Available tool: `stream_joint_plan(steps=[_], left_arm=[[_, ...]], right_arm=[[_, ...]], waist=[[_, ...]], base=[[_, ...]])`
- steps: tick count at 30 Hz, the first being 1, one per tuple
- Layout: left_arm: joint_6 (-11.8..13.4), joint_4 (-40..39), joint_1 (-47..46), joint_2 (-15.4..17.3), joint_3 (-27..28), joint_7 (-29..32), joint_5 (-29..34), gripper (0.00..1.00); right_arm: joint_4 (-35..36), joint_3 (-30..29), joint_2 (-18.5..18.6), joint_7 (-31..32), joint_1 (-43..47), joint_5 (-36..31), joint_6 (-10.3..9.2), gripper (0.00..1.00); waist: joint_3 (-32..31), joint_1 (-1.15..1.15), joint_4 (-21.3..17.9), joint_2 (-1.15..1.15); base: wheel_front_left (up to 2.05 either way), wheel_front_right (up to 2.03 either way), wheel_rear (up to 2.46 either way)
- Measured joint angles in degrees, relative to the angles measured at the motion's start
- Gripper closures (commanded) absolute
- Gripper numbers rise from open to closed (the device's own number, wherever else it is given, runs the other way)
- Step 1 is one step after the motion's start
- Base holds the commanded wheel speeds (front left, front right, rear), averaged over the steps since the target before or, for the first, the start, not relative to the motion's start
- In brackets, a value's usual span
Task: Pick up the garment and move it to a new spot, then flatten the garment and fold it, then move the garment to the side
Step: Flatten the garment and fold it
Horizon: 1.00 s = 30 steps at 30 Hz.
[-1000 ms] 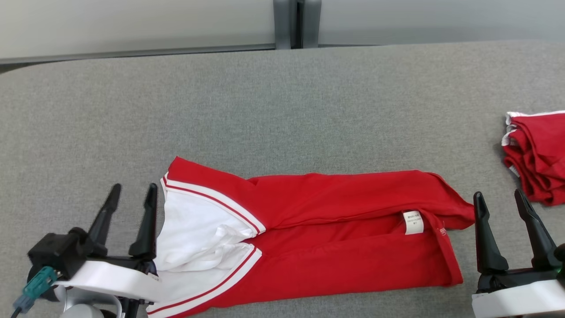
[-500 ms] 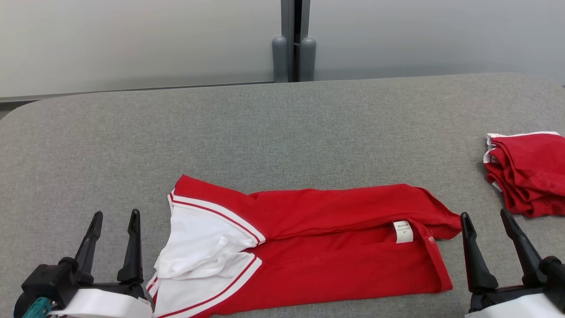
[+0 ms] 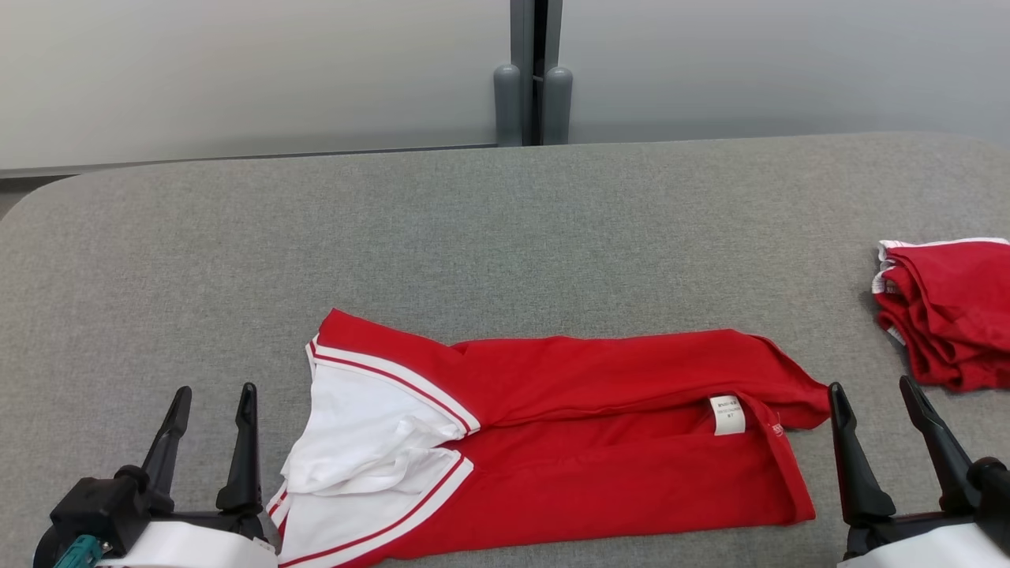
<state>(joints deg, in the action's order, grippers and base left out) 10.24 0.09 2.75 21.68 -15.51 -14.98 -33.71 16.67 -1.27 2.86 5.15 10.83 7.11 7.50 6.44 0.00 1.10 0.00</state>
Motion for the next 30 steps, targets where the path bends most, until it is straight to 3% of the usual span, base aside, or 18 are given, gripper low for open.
stream_joint_plan(steps=[9,16,22,30], left_arm=[[-2.1,0.1,-2.6,-0.7,-0.2,0.0,0.8,0.0],[-4.2,0.9,-5.4,-2.1,-0.3,0.0,1.4,0.0],[-5.3,2.0,-6.7,-2.5,0.6,0.0,1.9,0.0],[-6.4,2.3,-6.8,-2.9,2.3,0.0,2.8,0.0]], right_arm=[[-5.3,-3.5,0.0,-0.4,-1.7,0.4,0.0,0.0],[-14.9,-5.0,0.0,-1.2,-8.4,0.3,0.0,0.0],[-24.6,-2.4,0.0,-1.6,-11.8,1.7,0.0,0.0],[-30.3,1.8,0.3,-0.8,-13.2,4.6,-0.03,0.0]], waist=[[3.2,0.0,1.4,0.0],[7.1,0.0,2.7,0.0],[8.6,0.0,3.6,0.0],[9.8,0.0,3.6,0.0]], base=[[0.0,0.0,0.0],[0.0,0.0,0.0],[0.0,0.0,0.0],[0.0,0.0,0.0]])
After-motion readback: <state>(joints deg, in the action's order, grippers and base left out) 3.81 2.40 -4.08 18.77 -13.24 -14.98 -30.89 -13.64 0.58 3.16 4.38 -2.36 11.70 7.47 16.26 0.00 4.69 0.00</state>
